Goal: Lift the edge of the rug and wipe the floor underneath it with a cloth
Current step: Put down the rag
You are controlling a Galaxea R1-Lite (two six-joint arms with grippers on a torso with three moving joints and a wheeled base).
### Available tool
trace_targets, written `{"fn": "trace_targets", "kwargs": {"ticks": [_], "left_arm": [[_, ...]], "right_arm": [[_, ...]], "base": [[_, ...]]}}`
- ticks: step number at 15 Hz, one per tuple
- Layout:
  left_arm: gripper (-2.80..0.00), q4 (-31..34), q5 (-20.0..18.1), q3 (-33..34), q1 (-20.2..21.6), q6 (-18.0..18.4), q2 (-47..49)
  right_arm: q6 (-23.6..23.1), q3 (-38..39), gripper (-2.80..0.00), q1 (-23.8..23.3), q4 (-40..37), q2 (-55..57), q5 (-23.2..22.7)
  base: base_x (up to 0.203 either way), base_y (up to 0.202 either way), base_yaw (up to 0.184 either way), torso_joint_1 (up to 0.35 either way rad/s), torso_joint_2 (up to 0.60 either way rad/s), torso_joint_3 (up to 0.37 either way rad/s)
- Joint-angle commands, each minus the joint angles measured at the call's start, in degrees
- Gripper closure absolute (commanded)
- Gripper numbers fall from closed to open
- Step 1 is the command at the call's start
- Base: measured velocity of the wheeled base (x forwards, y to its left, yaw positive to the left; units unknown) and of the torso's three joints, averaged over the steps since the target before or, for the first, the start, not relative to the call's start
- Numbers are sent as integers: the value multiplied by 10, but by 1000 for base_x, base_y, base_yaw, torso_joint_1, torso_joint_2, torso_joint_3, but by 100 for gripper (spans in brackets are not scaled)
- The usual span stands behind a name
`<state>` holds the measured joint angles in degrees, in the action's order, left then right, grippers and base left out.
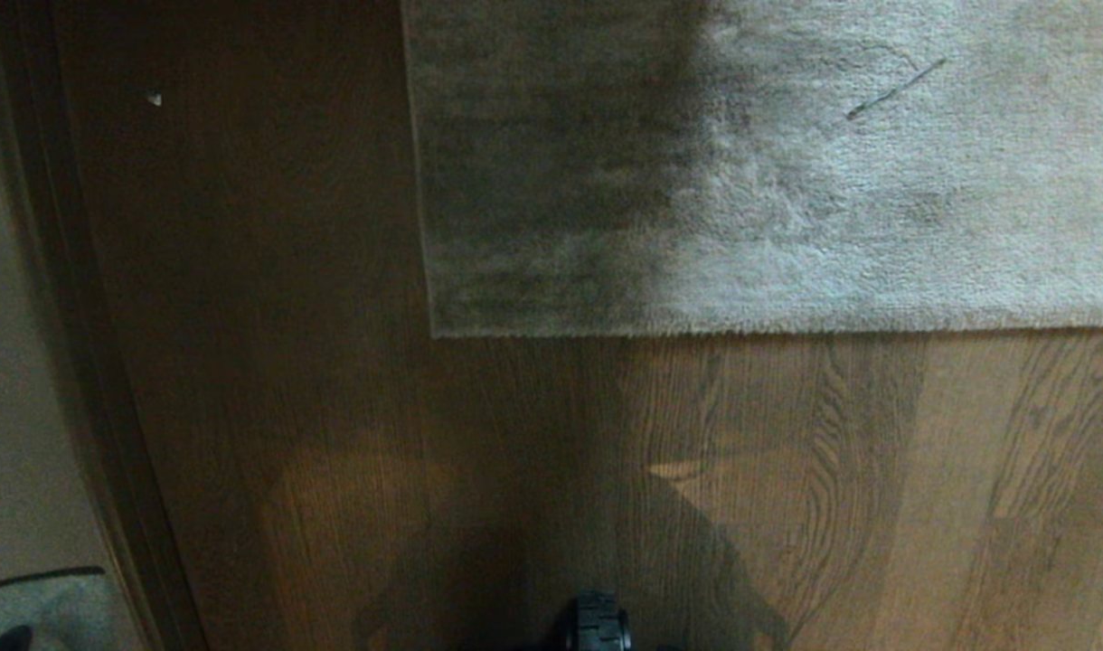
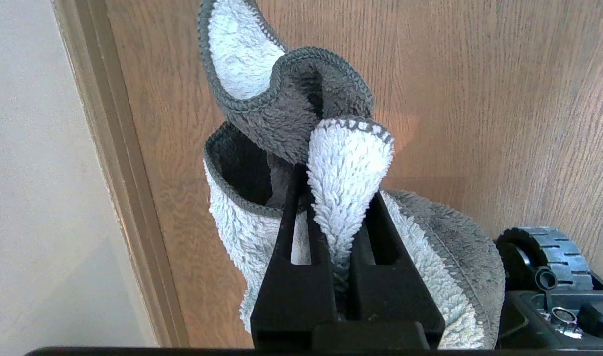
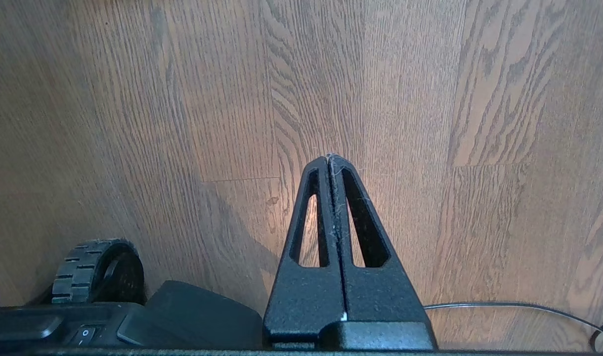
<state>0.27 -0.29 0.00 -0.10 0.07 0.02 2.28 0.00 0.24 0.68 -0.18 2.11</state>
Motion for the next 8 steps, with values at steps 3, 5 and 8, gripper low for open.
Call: {"fn": "trace_targets", "kwargs": {"ticks": [3, 5, 8], "left_arm": [[0, 0, 0, 0, 0, 0, 0], [0, 0, 0, 0, 0, 0, 0], [0, 0, 0, 0, 0, 0, 0]], "right_arm": [[0, 0, 0, 0, 0, 2, 0], [0, 0, 0, 0, 0, 2, 0], [0, 0, 0, 0, 0, 2, 0]], "base": [[0, 0, 0, 0, 0, 0], [0, 0, 0, 0, 0, 0], [0, 0, 0, 0, 0, 0]]}}
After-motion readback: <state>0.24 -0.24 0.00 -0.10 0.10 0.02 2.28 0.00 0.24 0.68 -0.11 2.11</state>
